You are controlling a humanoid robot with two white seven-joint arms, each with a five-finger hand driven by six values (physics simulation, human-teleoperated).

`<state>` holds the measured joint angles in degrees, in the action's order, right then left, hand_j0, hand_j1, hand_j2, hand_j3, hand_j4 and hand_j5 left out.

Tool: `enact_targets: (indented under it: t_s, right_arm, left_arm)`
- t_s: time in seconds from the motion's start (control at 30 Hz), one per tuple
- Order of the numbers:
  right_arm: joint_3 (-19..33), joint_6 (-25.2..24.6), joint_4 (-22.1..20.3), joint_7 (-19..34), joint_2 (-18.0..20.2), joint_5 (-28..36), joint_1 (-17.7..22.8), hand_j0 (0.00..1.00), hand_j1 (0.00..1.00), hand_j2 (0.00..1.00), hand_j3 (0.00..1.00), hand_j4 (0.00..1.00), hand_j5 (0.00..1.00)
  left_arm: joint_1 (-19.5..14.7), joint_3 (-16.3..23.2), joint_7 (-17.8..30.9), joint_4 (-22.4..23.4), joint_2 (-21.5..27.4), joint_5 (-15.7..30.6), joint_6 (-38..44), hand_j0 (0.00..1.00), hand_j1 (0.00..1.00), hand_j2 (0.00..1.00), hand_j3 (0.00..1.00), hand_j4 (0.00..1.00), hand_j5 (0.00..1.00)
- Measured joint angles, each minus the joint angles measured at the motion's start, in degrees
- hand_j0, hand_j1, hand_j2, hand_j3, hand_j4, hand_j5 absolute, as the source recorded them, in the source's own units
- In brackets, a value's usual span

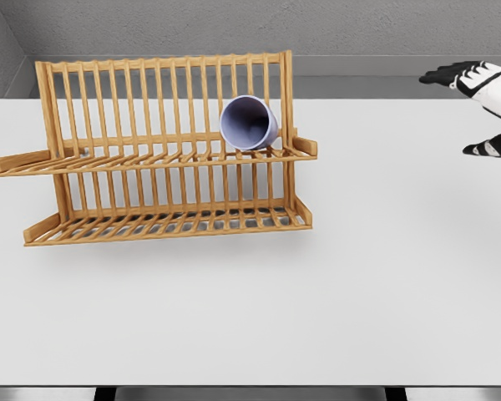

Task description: Right arm put cup on second shelf

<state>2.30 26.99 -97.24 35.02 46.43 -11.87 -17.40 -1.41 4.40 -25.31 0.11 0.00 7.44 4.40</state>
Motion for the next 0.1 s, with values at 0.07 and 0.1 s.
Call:
enact_targets:
  t_s: [0.07,0.1]
  right_arm:
    - [-1.8,0.2,-0.8,0.0,-1.5,0.0,-0.1,1.0,1.0,1.0,1.0,1.0,1.0]
    - [-2.4,0.3,-1.0,0.0,-2.0,0.0,-0.6,1.0,1.0,1.0,1.0,1.0,1.0]
  left_arm:
    - [-0.6,0.0,0.0,0.0,0.0,0.0,0.0,1.0,1.0,1.0,1.0,1.0,1.0]
    - [-0.5,0.0,0.0,0.0,0.0,0.0,0.0,1.0,1.0,1.0,1.0,1.0,1.0]
